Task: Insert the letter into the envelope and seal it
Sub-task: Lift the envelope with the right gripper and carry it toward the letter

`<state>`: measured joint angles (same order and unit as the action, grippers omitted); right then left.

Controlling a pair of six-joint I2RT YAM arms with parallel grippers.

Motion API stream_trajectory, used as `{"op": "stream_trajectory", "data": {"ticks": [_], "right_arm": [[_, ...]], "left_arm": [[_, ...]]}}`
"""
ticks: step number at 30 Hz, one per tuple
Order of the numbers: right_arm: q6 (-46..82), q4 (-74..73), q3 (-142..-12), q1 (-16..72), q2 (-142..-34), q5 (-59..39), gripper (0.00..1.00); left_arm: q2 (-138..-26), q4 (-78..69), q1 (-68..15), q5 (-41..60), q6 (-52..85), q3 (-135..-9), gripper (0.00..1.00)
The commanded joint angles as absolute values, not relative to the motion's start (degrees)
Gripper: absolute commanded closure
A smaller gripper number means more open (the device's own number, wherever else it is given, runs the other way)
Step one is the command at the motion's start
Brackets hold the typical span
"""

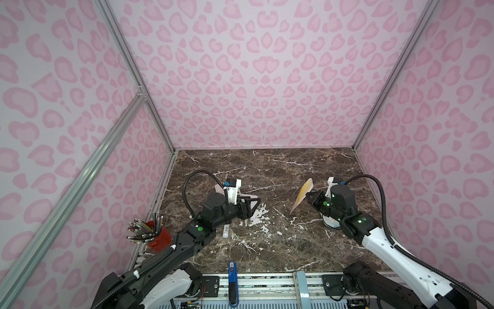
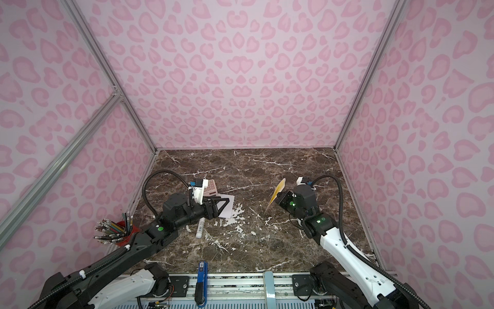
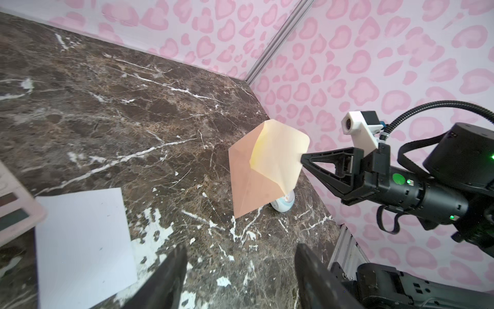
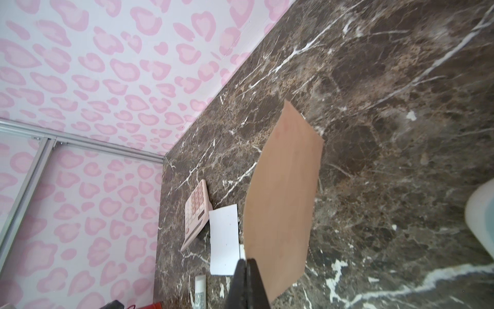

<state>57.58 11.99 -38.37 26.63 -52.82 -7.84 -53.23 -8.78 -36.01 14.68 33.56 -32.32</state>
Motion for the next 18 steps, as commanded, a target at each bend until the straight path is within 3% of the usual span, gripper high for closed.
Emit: {"op": "stream_trajectory", "data": {"ticks": [1, 18], "right_arm": [[59.27, 15.58, -38.39, 29.98, -51.53, -4.2, 1.0], [62.58, 13.23, -42.88, 51.25, -57.44, 1.67, 1.0]], "left_arm": [[-49.76, -0.97, -36.04, 10.6, 31.31, -31.7, 0.33], [-39.26, 6.65, -36.03, 6.69, 31.9, -29.93, 0.33]]}}
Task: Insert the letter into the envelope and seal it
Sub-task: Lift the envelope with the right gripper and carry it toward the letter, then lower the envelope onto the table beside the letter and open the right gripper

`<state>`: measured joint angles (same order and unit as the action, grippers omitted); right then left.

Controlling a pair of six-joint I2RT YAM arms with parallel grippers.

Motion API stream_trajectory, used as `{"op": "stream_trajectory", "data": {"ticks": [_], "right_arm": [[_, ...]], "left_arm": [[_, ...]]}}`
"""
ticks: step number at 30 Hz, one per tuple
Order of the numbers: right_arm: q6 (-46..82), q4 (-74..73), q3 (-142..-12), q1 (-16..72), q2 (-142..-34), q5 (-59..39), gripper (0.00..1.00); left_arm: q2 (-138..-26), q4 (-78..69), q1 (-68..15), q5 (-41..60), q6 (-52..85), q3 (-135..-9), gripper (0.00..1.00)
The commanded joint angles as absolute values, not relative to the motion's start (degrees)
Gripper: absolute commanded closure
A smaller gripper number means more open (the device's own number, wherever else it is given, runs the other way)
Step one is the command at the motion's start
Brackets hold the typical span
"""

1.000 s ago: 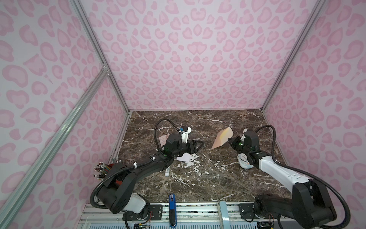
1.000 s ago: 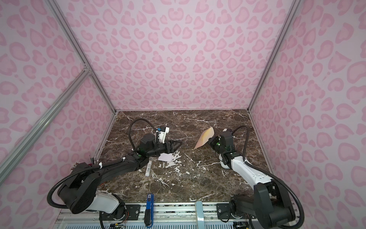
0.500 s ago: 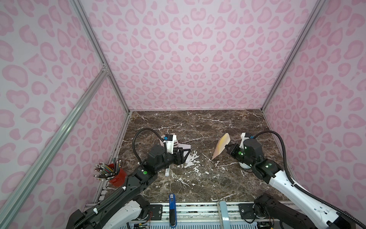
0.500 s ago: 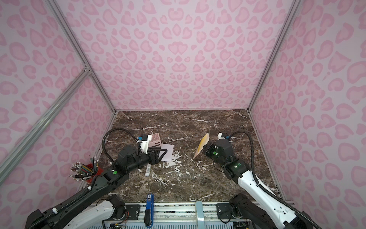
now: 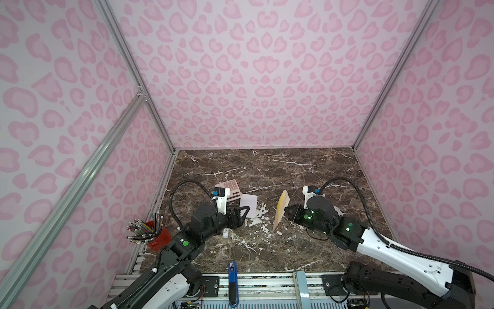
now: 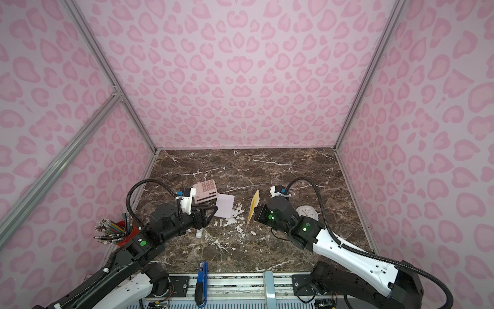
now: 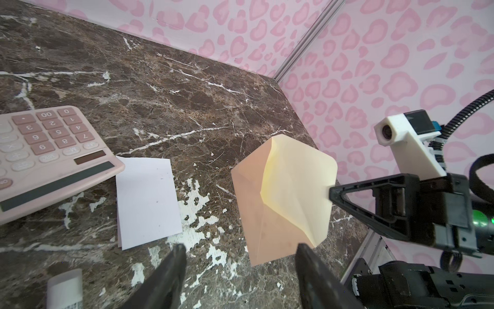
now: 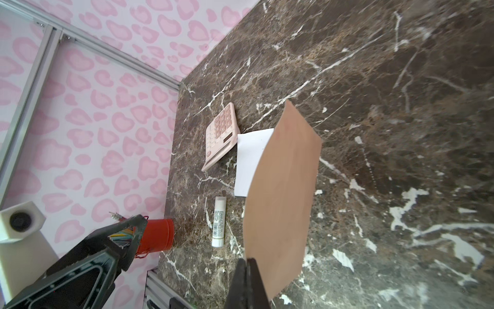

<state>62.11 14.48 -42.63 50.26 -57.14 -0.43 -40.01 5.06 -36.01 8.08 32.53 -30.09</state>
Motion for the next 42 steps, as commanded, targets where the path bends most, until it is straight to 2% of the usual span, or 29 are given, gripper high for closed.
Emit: {"op": "stream_trajectory", "data": {"ticks": [1, 7, 15, 26, 36, 42], "right_arm": [[62.41, 13.87, -42.6, 51.73, -57.24, 2.57, 1.0], [64.61, 12.55, -33.69, 51.41, -53.12, 7.62, 1.0], [63.52, 11.34, -25.06, 45.74, -51.18, 3.82, 1.0], [59.64, 7.85, -23.44, 42.92, -56.42, -1.02, 1.0], [56.3, 6.32, -26.53, 41.84, -64.6, -6.38, 1.0], [56.36, 4.42, -26.05, 41.86, -65.91, -7.03, 0.99]], "left_arm": [[-38.88, 6.9, -36.02, 6.46, 31.9, -29.88, 0.33], [-38.3, 7.7, -36.03, 6.14, 31.65, -29.56, 0.33], [-40.62, 7.34, -36.03, 6.02, 30.81, -29.86, 0.33], [-43.17, 7.14, -36.02, 7.04, 30.32, -31.62, 0.32], [-40.8, 10.18, -36.04, 5.47, 30.67, -32.22, 0.32], [-39.27, 12.28, -36.04, 4.85, 30.76, -32.52, 0.32]]}}
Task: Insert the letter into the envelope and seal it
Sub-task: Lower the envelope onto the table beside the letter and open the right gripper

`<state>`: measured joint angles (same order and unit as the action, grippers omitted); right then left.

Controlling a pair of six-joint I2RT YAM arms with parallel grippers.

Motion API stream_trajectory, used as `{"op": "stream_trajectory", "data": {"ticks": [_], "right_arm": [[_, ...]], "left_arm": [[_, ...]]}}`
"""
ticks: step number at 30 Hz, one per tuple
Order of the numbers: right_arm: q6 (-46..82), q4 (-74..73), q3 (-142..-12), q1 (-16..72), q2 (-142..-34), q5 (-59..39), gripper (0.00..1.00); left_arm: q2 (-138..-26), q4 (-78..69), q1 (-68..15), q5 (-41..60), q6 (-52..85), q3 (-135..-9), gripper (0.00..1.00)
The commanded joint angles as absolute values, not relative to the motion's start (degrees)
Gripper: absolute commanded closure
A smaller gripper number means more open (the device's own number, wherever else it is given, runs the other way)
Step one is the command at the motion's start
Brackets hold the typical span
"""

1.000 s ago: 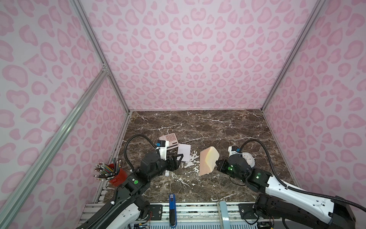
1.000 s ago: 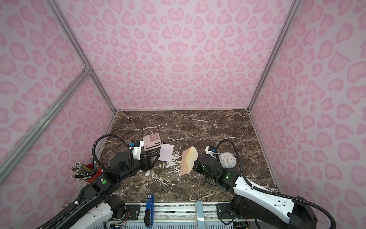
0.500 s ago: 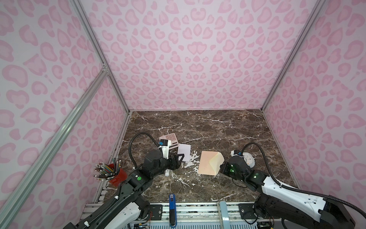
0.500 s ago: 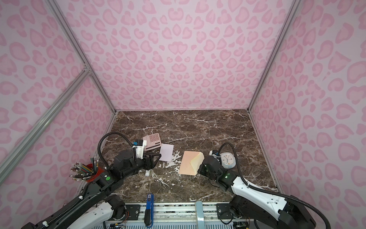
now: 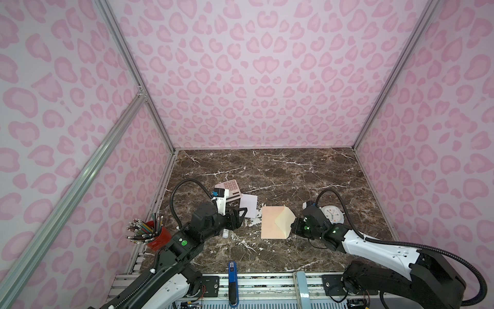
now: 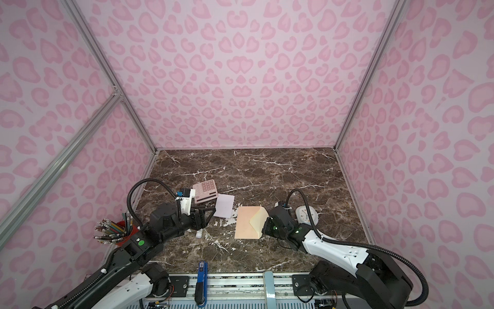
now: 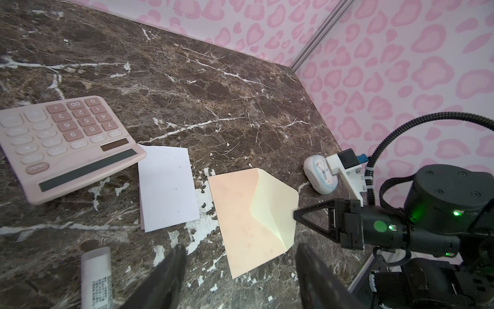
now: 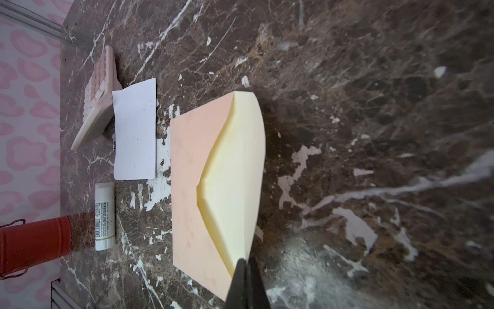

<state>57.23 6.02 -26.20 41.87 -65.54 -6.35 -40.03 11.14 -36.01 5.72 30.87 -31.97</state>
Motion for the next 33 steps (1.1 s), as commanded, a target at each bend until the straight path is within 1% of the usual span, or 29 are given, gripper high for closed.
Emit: {"op": "stream_trajectory", "data": {"ticks": [1, 14, 18, 22, 26, 33], "right_arm": [[56.25, 4.33, -26.03, 41.86, -66.08, -7.03, 0.99], [55.22, 3.02, -27.63, 42.11, -70.42, -8.71, 0.93], [54.52, 4.28, -28.86, 42.1, -71.29, -8.79, 0.86], [54.64, 4.67, -29.41, 42.15, -71.69, -8.79, 0.82], [54.92, 5.7, -29.43, 42.15, -71.33, -8.45, 0.75], [54.76, 10.81, -29.79, 42.12, -67.29, -5.87, 0.68]], "left_arm": [[-38.87, 12.45, -36.0, 4.77, 30.76, -32.33, 0.32], [-39.54, 11.1, -36.03, 4.6, 30.55, -31.61, 0.32], [-39.21, 11.06, -36.03, 4.23, 30.5, -30.96, 0.32], [-39.02, 10.71, -36.04, 3.82, 30.2, -30.37, 0.31], [-39.71, 10.13, -36.03, 3.73, 29.58, -30.56, 0.31], [-40.04, 9.24, -36.01, 3.97, 29.49, -30.09, 0.31]]}}
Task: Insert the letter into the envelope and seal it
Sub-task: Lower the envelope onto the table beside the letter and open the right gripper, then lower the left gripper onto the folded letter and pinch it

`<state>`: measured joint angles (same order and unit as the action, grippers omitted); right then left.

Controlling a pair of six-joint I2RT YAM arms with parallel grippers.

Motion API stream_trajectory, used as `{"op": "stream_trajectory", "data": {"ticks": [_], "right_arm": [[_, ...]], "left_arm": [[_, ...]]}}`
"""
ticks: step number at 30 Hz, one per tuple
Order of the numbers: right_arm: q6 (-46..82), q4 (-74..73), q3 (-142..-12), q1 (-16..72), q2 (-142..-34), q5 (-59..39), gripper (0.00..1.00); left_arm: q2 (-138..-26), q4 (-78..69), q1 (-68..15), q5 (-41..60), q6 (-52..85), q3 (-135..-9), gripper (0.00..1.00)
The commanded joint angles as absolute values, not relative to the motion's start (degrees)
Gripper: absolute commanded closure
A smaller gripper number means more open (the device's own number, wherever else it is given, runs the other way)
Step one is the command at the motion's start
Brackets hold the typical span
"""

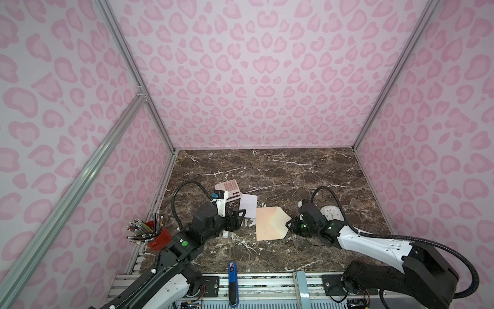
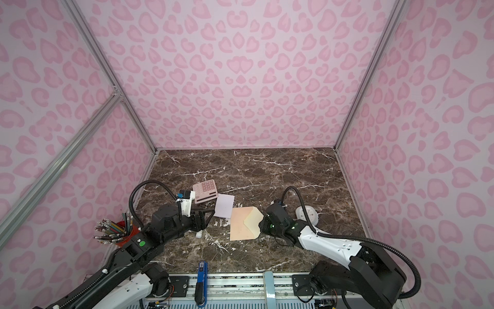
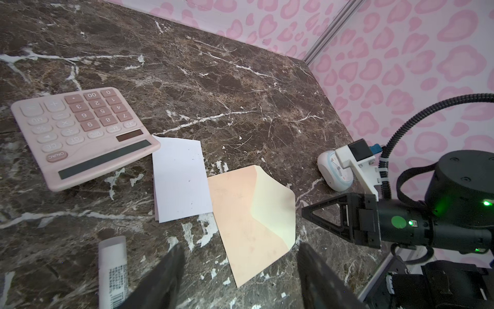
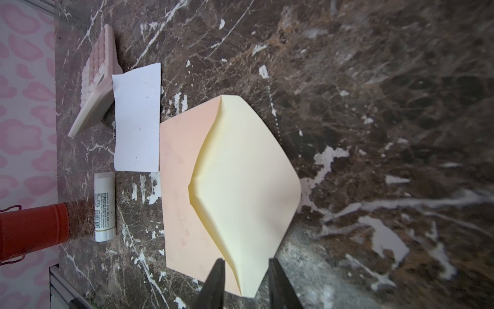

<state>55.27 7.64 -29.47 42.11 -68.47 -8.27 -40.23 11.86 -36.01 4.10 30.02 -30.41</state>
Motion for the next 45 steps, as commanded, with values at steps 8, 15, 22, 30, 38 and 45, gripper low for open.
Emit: {"op": "stream_trajectory", "data": {"ticks": [8, 15, 22, 30, 38, 45], "right_arm": [[54.49, 17.34, -32.87, 42.26, -62.61, -2.97, 0.67], [54.32, 20.82, -37.59, 43.06, -61.31, -1.34, 0.66], [54.41, 18.87, -38.76, 43.77, -62.18, -0.88, 0.66], [52.12, 15.09, -40.07, 43.89, -67.02, -3.26, 0.66], [47.78, 14.18, -44.11, 43.42, -71.78, -5.61, 0.66], [46.63, 13.71, -43.73, 42.24, -71.88, -6.54, 0.66]], "left_arm": [[-39.13, 11.12, -36.03, 2.8, 29.62, -29.25, 0.3], [-40.96, 17.31, -36.03, 1.1, 30.04, -30.21, 0.29], [-50.06, 20.33, -35.88, 0.17, 29.74, -32.72, 0.29], [-65.66, 16.7, -31.27, 5.34, 27.41, -37.66, 0.32], [-75.97, 15.29, -25.9, 11.46, 23.96, -43.24, 0.36], [-85.84, 14.09, -24.97, 15.07, 22.87, -48.24, 0.4]]}}
